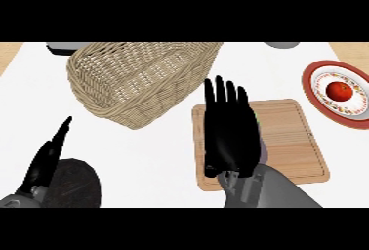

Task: Pick the eggplant from the cutting board and place it in the basket

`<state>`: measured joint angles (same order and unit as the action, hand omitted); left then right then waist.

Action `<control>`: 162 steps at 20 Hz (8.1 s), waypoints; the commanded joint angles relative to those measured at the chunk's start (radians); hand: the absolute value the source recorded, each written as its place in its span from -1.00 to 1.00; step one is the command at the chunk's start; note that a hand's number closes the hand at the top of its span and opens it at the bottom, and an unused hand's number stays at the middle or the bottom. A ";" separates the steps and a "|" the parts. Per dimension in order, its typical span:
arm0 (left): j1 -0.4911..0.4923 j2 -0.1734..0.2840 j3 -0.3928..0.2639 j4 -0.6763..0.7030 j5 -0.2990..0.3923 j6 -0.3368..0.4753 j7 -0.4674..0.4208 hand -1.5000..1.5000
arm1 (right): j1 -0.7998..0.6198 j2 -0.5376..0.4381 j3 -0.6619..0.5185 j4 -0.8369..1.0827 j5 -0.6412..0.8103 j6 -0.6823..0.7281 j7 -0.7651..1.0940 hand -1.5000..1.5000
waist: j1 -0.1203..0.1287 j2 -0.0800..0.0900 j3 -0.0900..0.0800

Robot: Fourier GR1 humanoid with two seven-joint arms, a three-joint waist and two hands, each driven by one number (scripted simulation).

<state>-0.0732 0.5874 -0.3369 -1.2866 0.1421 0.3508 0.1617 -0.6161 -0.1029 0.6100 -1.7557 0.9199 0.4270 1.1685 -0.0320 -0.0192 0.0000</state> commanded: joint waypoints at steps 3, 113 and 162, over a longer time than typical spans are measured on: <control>-0.008 -0.006 -0.004 -0.021 0.005 -0.028 0.052 0.00 | 0.048 0.047 -0.016 -0.086 0.070 0.175 0.244 -1.00 | 0.008 0.009 -0.001; 0.026 -0.293 0.278 -0.103 -0.383 -0.251 0.105 0.00 | -0.154 -0.279 -0.606 0.511 -0.059 -0.327 -1.281 1.00 | 0.045 0.021 0.000; 0.006 -0.318 0.365 -0.069 -0.420 -0.324 0.067 0.00 | -0.664 0.100 -0.535 0.891 -0.177 -0.223 -0.944 -1.00 | 0.048 0.024 -0.001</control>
<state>-0.0436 0.2735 0.0214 -1.3874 -0.2740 0.0312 0.2170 -1.2893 -0.0506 0.0592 -0.9374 0.7235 0.2753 0.2439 0.0180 0.0021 0.0028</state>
